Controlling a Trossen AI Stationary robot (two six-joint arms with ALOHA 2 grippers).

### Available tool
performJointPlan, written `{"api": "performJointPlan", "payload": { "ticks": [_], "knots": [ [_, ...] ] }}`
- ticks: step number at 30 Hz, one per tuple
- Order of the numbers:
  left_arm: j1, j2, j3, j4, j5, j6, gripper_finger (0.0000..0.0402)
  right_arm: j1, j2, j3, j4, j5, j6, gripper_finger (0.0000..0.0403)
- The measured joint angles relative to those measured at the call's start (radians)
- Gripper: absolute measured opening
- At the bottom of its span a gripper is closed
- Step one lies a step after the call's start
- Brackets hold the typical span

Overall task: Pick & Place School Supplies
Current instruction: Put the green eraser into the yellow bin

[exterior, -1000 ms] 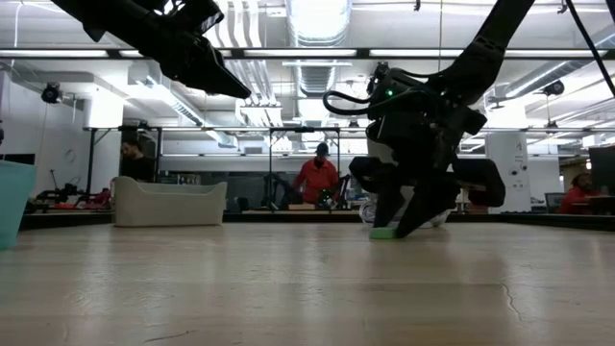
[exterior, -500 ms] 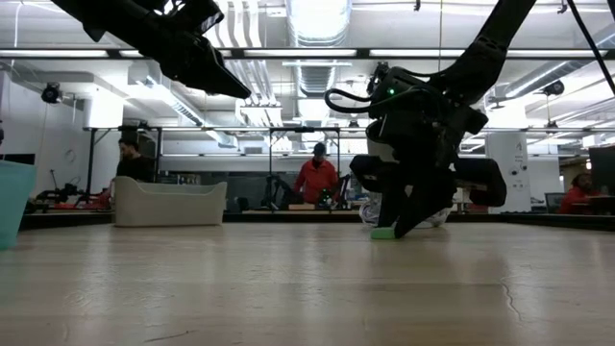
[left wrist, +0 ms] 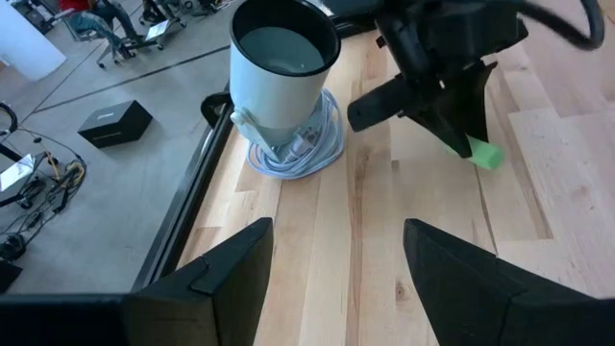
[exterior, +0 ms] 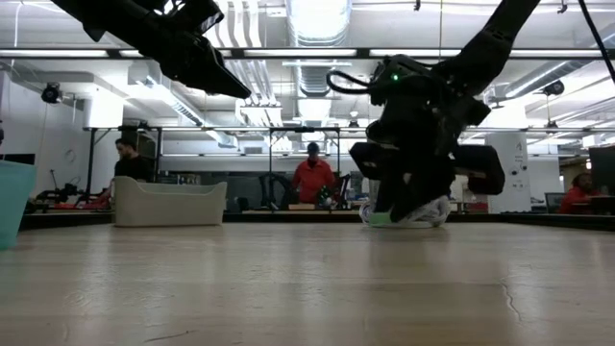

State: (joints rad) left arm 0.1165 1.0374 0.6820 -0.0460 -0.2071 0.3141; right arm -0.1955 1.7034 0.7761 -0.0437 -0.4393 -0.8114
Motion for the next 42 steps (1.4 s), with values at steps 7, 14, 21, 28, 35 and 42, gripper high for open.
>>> {"api": "performJointPlan", "payload": {
  "ticks": [7, 14, 21, 28, 35, 42],
  "knots": [
    [0.0, 0.0, 0.0, 0.0, 0.0, 0.0, 0.0241, 0.002, -0.097, 0.001, -0.001, -0.004, 0.035, 0.0085],
    [0.0, 0.0, 0.0, 0.0, 0.0, 0.0, 0.0241, 0.004, -0.278, 0.002, -0.03, -0.023, 0.048, 0.0086],
    [0.0, 0.0, 0.0, 0.0, 0.0, 0.0, 0.0241, 0.009, -0.495, 0.004, -0.139, -0.096, 0.233, 0.0086],
    [0.0, 0.0, 0.0, 0.0, 0.0, 0.0, 0.0241, 0.055, -0.687, 0.004, -0.366, -0.12, 0.259, 0.0086],
    [0.0, 0.0, 0.0, 0.0, 0.0, 0.0, 0.0241, 0.155, -0.847, 0.004, -0.632, -0.121, 0.305, 0.0086],
    [0.0, 0.0, 0.0, 0.0, 0.0, 0.0, 0.0241, 0.26, -0.942, 0.004, -0.803, -0.121, 0.588, 0.0086]
  ]
}}
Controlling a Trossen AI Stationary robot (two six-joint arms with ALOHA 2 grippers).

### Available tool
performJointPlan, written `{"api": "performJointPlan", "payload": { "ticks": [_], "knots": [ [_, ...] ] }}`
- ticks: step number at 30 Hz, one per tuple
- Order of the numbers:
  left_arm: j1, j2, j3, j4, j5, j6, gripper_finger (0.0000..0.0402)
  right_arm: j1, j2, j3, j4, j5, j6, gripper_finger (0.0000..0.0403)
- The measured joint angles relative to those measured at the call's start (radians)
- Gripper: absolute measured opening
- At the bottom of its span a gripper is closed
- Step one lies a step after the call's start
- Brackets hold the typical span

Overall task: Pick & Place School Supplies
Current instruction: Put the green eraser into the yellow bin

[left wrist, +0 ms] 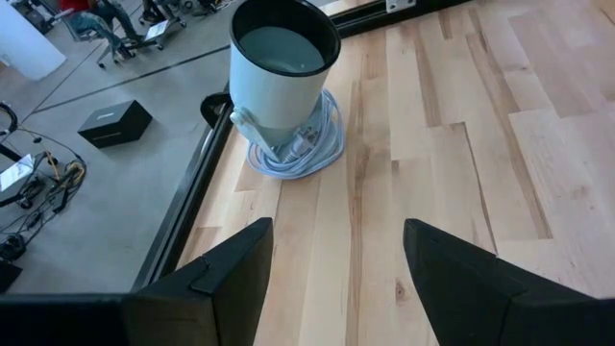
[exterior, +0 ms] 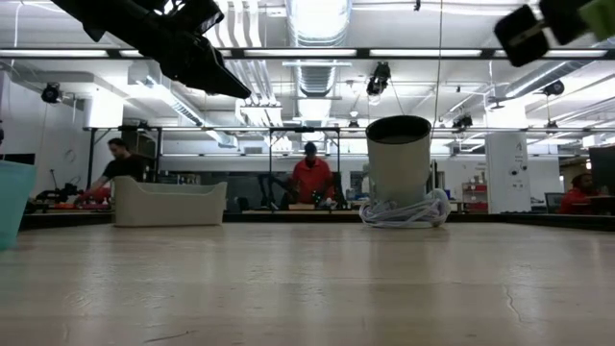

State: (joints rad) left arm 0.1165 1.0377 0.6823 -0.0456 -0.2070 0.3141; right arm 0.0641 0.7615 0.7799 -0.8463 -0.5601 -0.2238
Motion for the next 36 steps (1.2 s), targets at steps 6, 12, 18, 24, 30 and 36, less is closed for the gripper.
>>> {"api": "performJointPlan", "payload": {
  "ticks": [6, 12, 18, 24, 30, 36],
  "knots": [
    [0.0, 0.0, 0.0, 0.0, 0.0, 0.0, 0.0241, 0.095, -0.026, -0.003, -0.089, -0.001, 0.189, 0.0084],
    [0.0, 0.0, 0.0, 0.0, 0.0, 0.0, 0.0241, 0.202, -0.027, -0.036, -0.117, -0.061, 0.352, 0.0085],
    [0.0, 0.0, 0.0, 0.0, 0.0, 0.0, 0.0241, 0.322, -0.025, -0.106, -0.082, -0.07, 0.542, 0.0081],
    [0.0, 0.0, 0.0, 0.0, 0.0, 0.0, 0.0241, 0.438, -0.013, -0.23, 0.211, -0.069, 0.932, 0.0086],
    [0.0, 0.0, 0.0, 0.0, 0.0, 0.0, 0.0241, 0.567, 0.015, -0.338, 0.5, -0.069, 1.151, 0.0082],
    [0.0, 0.0, 0.0, 0.0, 0.0, 0.0, 0.0241, 0.686, 0.074, -0.376, 0.542, -0.057, 1.279, 0.0086]
  ]
}}
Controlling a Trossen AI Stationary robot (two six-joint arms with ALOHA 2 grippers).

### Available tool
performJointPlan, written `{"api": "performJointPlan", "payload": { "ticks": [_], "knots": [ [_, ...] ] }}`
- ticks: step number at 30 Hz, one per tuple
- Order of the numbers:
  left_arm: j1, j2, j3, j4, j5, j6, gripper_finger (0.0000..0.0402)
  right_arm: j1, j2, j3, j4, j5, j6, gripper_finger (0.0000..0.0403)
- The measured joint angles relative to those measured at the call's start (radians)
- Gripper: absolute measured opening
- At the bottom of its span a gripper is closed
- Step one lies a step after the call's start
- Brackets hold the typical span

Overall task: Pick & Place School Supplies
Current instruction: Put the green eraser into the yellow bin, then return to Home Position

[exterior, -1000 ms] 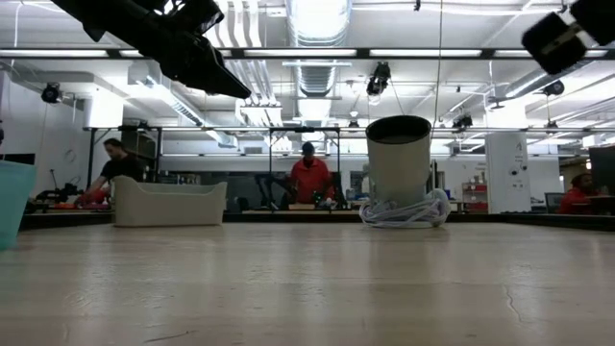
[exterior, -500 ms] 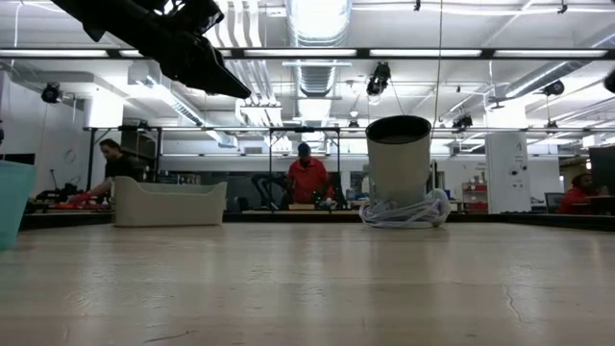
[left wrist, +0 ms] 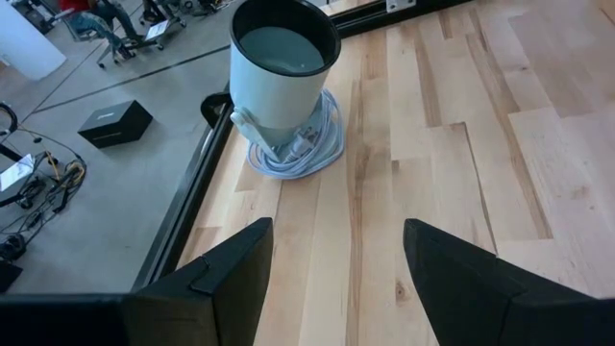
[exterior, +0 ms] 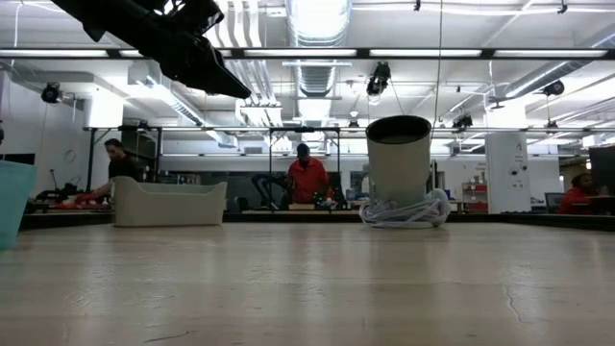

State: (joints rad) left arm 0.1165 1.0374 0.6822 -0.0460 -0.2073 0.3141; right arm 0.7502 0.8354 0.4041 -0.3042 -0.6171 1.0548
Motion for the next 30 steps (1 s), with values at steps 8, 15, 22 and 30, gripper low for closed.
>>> {"api": "performJointPlan", "payload": {
  "ticks": [8, 15, 22, 30],
  "knots": [
    [0.0, 0.0, 0.0, 0.0, 0.0, 0.0, 0.0241, 0.045, 0.126, -0.002, 0.0, 0.034, 0.099, 0.0093],
    [0.0, 0.0, 0.0, 0.0, 0.0, 0.0, 0.0241, 0.045, 0.201, -0.002, -0.002, 0.044, 0.207, 0.0127],
    [0.0, 0.0, 0.0, 0.0, 0.0, 0.0, 0.0241, 0.044, 0.227, -0.001, -0.001, 0.04, 0.196, 0.0157],
    [0.0, 0.0, 0.0, 0.0, 0.0, 0.0, 0.0241, 0.044, 0.173, -0.001, 0.0, 0.038, 0.135, 0.0157]
  ]
}}
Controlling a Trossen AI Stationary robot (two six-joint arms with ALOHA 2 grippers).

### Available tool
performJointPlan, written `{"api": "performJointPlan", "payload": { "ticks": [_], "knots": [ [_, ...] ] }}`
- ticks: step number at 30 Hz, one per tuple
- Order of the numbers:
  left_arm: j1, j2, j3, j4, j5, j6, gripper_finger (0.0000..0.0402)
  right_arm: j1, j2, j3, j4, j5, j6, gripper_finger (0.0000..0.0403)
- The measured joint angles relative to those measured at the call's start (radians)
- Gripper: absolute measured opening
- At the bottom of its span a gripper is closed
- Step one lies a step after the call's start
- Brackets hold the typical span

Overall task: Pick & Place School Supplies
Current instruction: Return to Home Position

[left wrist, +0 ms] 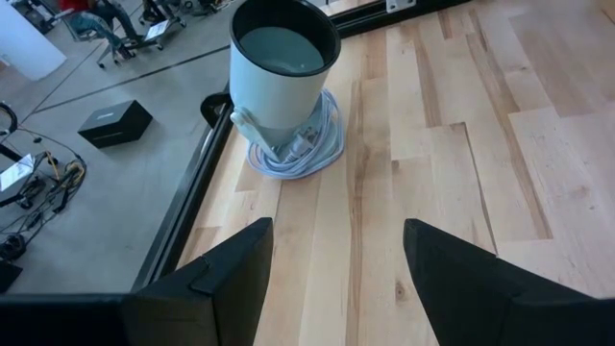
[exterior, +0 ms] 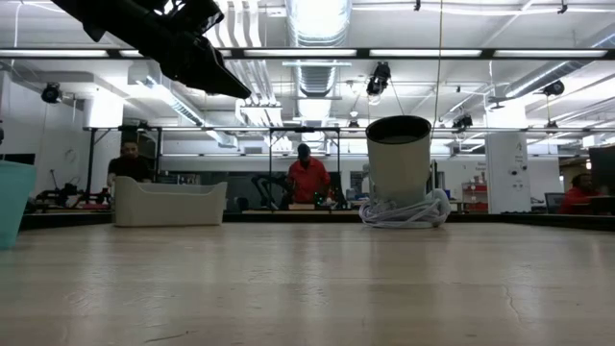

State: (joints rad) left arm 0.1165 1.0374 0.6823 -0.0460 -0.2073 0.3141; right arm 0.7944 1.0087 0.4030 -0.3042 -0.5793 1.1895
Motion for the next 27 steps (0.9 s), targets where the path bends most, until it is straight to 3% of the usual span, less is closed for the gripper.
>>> {"api": "performJointPlan", "payload": {
  "ticks": [6, 13, 17, 19, 23, 27],
  "knots": [
    [0.0, 0.0, 0.0, 0.0, 0.0, 0.0, 0.0241, 0.0, -0.08, 0.0, 0.001, -0.029, -0.06, 0.0137],
    [0.0, 0.0, 0.0, 0.0, 0.0, 0.0, 0.0241, -0.002, -0.189, 0.021, 0.001, -0.053, -0.012, 0.0123],
    [0.0, 0.0, 0.0, 0.0, 0.0, 0.0, 0.0241, -0.04, -0.233, 0.081, -0.005, -0.005, -0.134, 0.0123],
    [0.0, 0.0, 0.0, 0.0, 0.0, 0.0, 0.0241, -0.079, -0.247, 0.122, -0.007, 0.058, -0.251, 0.0123],
    [0.0, 0.0, 0.0, 0.0, 0.0, 0.0, 0.0241, -0.196, -0.26, 0.24, -0.011, 0.226, -0.686, 0.0125],
    [0.0, 0.0, 0.0, 0.0, 0.0, 0.0, 0.0241, -0.32, -0.262, 0.374, -0.007, 0.543, -1.093, 0.0123]
  ]
}}
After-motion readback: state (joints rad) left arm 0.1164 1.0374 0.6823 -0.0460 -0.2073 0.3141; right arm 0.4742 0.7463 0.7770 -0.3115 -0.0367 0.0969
